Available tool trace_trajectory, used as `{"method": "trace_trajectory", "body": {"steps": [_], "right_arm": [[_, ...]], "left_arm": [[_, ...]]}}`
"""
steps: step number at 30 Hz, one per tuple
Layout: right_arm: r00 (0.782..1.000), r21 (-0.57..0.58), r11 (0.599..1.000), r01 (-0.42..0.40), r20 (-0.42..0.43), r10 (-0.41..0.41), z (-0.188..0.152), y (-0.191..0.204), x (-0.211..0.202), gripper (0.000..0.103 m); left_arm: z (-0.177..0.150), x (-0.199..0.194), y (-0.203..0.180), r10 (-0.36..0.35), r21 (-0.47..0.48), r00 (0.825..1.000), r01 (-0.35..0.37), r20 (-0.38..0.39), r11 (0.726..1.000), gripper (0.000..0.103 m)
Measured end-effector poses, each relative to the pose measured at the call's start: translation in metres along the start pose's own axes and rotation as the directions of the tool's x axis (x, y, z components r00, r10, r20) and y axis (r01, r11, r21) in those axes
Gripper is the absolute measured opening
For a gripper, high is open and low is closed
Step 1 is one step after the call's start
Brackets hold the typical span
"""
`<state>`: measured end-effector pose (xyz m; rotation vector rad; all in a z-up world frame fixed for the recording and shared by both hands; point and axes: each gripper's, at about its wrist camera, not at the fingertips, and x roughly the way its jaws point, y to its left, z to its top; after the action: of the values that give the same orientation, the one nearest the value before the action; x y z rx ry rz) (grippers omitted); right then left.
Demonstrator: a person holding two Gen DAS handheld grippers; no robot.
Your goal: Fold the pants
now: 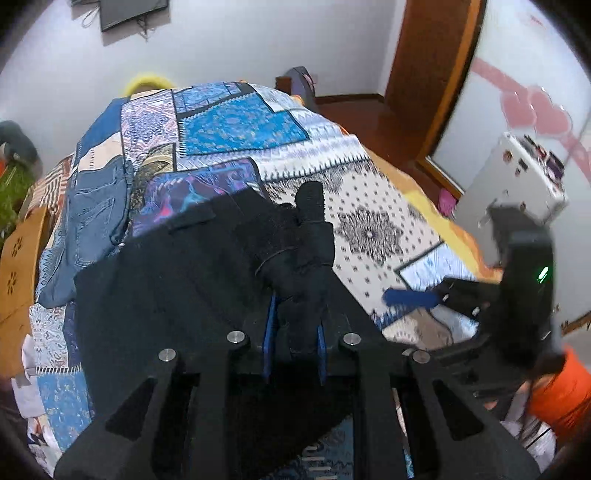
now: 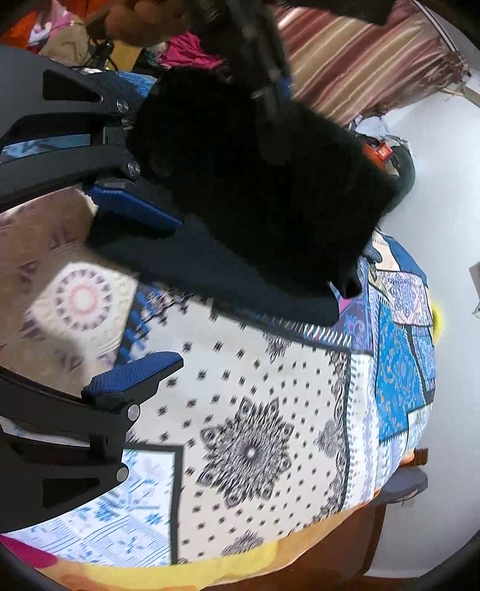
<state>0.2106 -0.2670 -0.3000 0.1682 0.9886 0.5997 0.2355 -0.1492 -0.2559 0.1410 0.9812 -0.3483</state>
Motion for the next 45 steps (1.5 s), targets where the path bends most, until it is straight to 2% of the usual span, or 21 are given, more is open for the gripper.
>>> {"method": "trace_trajectory", "body": {"steps": [2,4,6,8,9,11,12,13,15,17,21,25,28,29,31,32,34,36,41,43,45], "right_arm": [[1.000,0.001,1.000,0.010,0.004,-0.010,-0.003,-0.002,-0.005,0.066],[1.000,0.001,1.000,0.023,0.008,-0.023,-0.006,-0.002,-0.012,0.066],[0.999,-0.006,0.999,0.032,0.010,-0.032,-0.009,0.001,-0.018,0.066],[0.999,-0.014,0.999,0.040,0.012,-0.040,-0.011,0.003,-0.021,0.066],[0.999,-0.021,0.999,0.043,0.010,-0.043,-0.013,0.004,-0.022,0.066],[0.999,-0.033,0.998,0.051,0.004,-0.051,-0.016,0.008,-0.023,0.066],[0.998,-0.040,0.998,0.055,0.000,-0.055,-0.017,0.010,-0.023,0.066],[0.998,-0.046,0.997,0.055,-0.006,-0.056,-0.019,0.013,-0.022,0.066],[0.999,-0.052,0.998,0.045,-0.019,-0.046,-0.023,0.016,-0.021,0.066],[0.999,-0.065,0.997,0.035,-0.035,-0.037,-0.025,0.021,-0.015,0.066],[0.999,-0.095,0.994,0.045,-0.022,-0.048,-0.021,0.029,-0.007,0.066],[0.999,-0.086,0.995,0.049,-0.013,-0.050,-0.007,0.024,-0.001,0.066],[0.997,-0.068,0.995,0.071,-0.001,-0.071,0.005,0.017,0.005,0.066],[0.996,-0.063,0.994,0.087,0.004,-0.087,0.010,0.014,0.007,0.066],[0.990,-0.062,0.988,0.140,0.027,-0.138,0.022,0.007,0.010,0.066],[0.985,-0.052,0.984,0.169,0.042,-0.167,0.028,0.002,0.010,0.066],[0.969,-0.006,0.971,0.238,0.073,-0.237,0.042,-0.010,0.009,0.066],[0.959,0.042,0.962,0.269,0.084,-0.271,0.053,-0.021,0.008,0.067],[0.954,0.098,0.957,0.272,0.107,-0.281,0.058,-0.031,-0.011,0.067],[0.955,0.096,0.960,0.262,0.118,-0.272,0.058,-0.032,-0.022,0.067],[0.959,0.084,0.966,0.246,0.125,-0.255,0.051,-0.026,-0.031,0.067]], "left_arm": [[-0.006,-0.001,-0.002,-0.002,0.017,1.000,0.002,-0.005,1.000,0.022],[-0.008,-0.004,-0.005,-0.037,0.020,0.999,0.037,-0.009,0.999,0.034],[-0.007,-0.014,-0.007,-0.067,0.036,0.998,0.066,0.009,0.997,0.038],[-0.004,-0.031,-0.010,-0.061,0.053,0.997,0.059,0.047,0.997,0.040],[-0.002,-0.039,-0.009,-0.047,0.056,0.997,0.043,0.068,0.997,0.042],[0.006,-0.055,-0.001,0.017,0.054,0.992,-0.024,0.128,0.998,0.053],[0.012,-0.063,0.007,0.063,0.050,0.985,-0.071,0.160,0.996,0.062],[0.016,-0.066,0.016,0.093,0.044,0.979,-0.103,0.180,0.994,0.067],[0.028,-0.067,0.041,0.158,0.026,0.968,-0.167,0.197,0.986,0.068],[0.038,-0.056,0.073,0.231,0.001,0.958,-0.235,0.171,0.972,0.068],[0.051,-0.006,0.149,0.329,-0.058,0.943,-0.326,0.050,0.943,0.069],[0.047,0.045,0.206,0.341,-0.101,0.936,-0.349,-0.088,0.932,0.069],[0.026,0.092,0.232,0.331,-0.030,0.913,-0.348,-0.240,0.937,0.069],[0.018,0.100,0.238,0.316,-0.024,0.910,-0.334,-0.268,0.942,0.071],[0.004,0.093,0.250,0.250,-0.097,0.939,-0.279,-0.235,0.955,0.073],[-0.003,0.088,0.253,0.220,-0.123,0.946,-0.254,-0.239,0.959,0.073],[-0.018,0.078,0.254,0.183,-0.161,0.954,-0.225,-0.239,0.961,0.073],[-0.031,0.064,0.245,0.177,-0.160,0.957,-0.217,-0.232,0.963,0.073],[-0.066,0.022,0.203,0.197,-0.124,0.963,-0.221,-0.183,0.967,0.073],[-0.079,0.012,0.189,0.167,-0.140,0.971,-0.192,-0.169,0.971,0.073],[-0.091,0.003,0.178,0.103,-0.193,0.982,-0.133,-0.159,0.972,0.073]]}}
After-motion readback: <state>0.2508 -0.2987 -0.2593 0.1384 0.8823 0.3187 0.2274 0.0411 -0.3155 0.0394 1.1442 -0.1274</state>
